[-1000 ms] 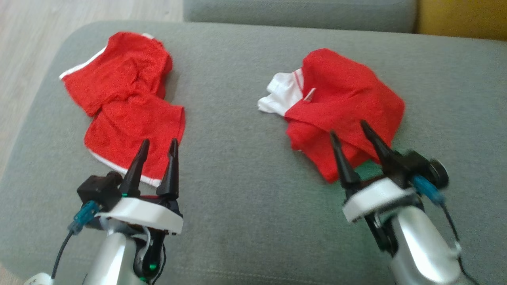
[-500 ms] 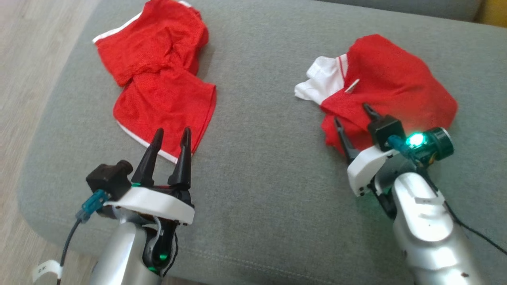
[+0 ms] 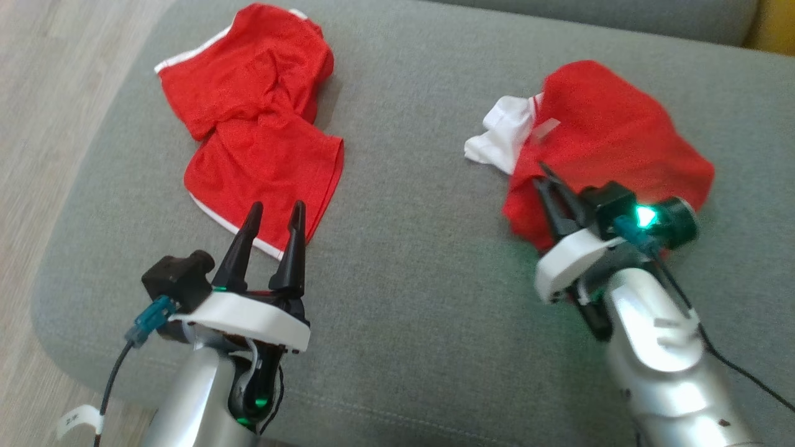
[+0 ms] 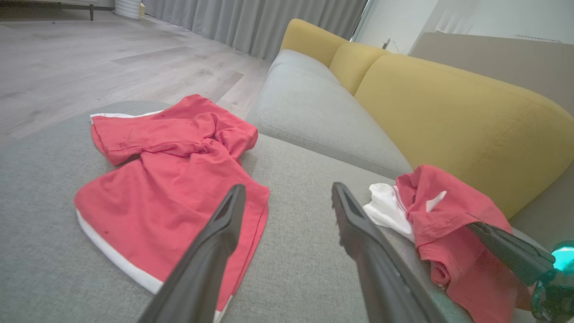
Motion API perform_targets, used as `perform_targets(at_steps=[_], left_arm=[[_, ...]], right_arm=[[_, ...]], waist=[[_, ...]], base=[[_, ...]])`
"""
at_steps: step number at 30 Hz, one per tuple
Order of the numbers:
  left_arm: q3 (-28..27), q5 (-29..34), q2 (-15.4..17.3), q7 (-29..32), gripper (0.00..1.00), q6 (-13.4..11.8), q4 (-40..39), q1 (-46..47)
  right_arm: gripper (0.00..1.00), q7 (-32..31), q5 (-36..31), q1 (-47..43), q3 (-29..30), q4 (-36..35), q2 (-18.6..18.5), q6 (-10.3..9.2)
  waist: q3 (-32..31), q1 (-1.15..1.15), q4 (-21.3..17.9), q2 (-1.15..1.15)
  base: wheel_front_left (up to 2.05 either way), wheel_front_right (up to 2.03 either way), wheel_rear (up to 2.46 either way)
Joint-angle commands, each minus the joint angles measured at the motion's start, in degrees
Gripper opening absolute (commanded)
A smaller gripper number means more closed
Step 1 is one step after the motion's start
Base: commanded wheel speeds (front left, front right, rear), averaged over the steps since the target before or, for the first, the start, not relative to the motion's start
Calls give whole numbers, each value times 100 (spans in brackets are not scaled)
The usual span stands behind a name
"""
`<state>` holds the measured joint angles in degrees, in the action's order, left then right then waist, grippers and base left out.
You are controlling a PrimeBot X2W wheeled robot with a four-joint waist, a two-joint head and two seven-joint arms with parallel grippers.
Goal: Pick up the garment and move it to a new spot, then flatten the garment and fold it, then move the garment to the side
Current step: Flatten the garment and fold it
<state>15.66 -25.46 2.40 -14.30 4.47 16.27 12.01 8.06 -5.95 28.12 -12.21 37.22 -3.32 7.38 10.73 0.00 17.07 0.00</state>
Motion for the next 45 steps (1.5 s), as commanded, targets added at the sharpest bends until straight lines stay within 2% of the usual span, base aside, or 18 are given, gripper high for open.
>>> perform_targets(at_steps=[1, 9, 12, 14, 19, 23, 24, 25, 27, 32, 33, 34, 35, 39, 40, 45], left_arm=[[-201, -6, 48, -70, 100, -37, -164, 157], [-314, -14, 48, -70, 100, -60, -175, -48], [-419, -162, 48, -70, 100, -85, -237, -150], [-457, -204, 48, -70, 100, -111, -273, -199], [-467, -291, 48, -70, 100, -144, -343, -264], [-568, -376, 48, -70, 100, -188, -414, -281], [-588, -377, 48, -70, 100, -191, -424, -277], [-610, -370, 48, -70, 100, -187, -436, -255], [-642, -364, 48, -70, 100, -187, -453, -223], [-632, -287, 48, -70, 100, -136, -437, -114], [-624, -273, 48, -70, 100, -125, -429, -84], [-620, -275, 48, -70, 100, -117, -423, -54], [-619, -273, 48, -70, 100, -111, -417, -25], [-596, -259, 48, -70, 100, -93, -375, 72], [-596, -259, 48, -70, 100, -93, -375, 72], [-593, -245, 48, -70, 100, -82, -327, 110]], right_arm=[[0, 122, 147, 265, -228, -245, 44, 11], [0, 491, 1800, 780, -1581, -1165, 44, 11], [0, 541, 2554, 1170, -1791, -1598, 44, 11], [0, 574, 2953, 1485, -1712, -1814, 44, 11], [0, 635, 3527, 2020, -710, -1626, 44, 11], [0, 475, 3433, 2070, 240, -1290, -47, 11], [0, 397, 3360, 2012, 445, -1261, -179, 11], [0, 215, 3210, 1808, 859, -1225, -515, 11], [0, 20, 3017, 1535, 1281, -1186, -872, 11], [0, -402, 2058, 893, 2239, -947, -1562, 11], [4, -520, 1769, 793, 2468, -858, -1615, 11], [93, -595, 1500, 731, 2693, -811, -1609, 11], [100, -699, 1235, 684, 2911, -764, -1554, 11], [100, -938, 333, 620, 3363, -847, -1137, 11], [100, -938, 333, 620, 3363, -847, -1137, 11], [100, -809, -90, 594, 3266, -1225, -540, 11]], waist=[[-94, 0, -51, 0], [-576, 0, -283, 0], [-680, 0, -383, 0], [-685, 0, -446, 0], [-660, 0, -543, 0], [-536, 0, -664, 0], [-503, 0, -697, 0], [-436, 0, -764, 0], [-366, 0, -851, 0], [-181, 0, -1093, 0], [-155, 0, -1134, 0], [-129, 0, -1172, 0], [-107, 0, -1212, 0], [-63, 0, -1327, 0], [-63, 0, -1327, 0], [-116, 0, -1411, 0]], base=[[0, 0, 0], [0, 0, 0], [0, 0, 0], [0, 0, 0], [0, 0, 0], [0, 0, 0], [0, 0, 0], [0, 0, 0], [0, 0, 0], [0, 0, 0], [0, 0, 0], [0, 0, 0], [0, 0, 0], [0, 0, 0], [0, 0, 0], [0, 0, 0]])
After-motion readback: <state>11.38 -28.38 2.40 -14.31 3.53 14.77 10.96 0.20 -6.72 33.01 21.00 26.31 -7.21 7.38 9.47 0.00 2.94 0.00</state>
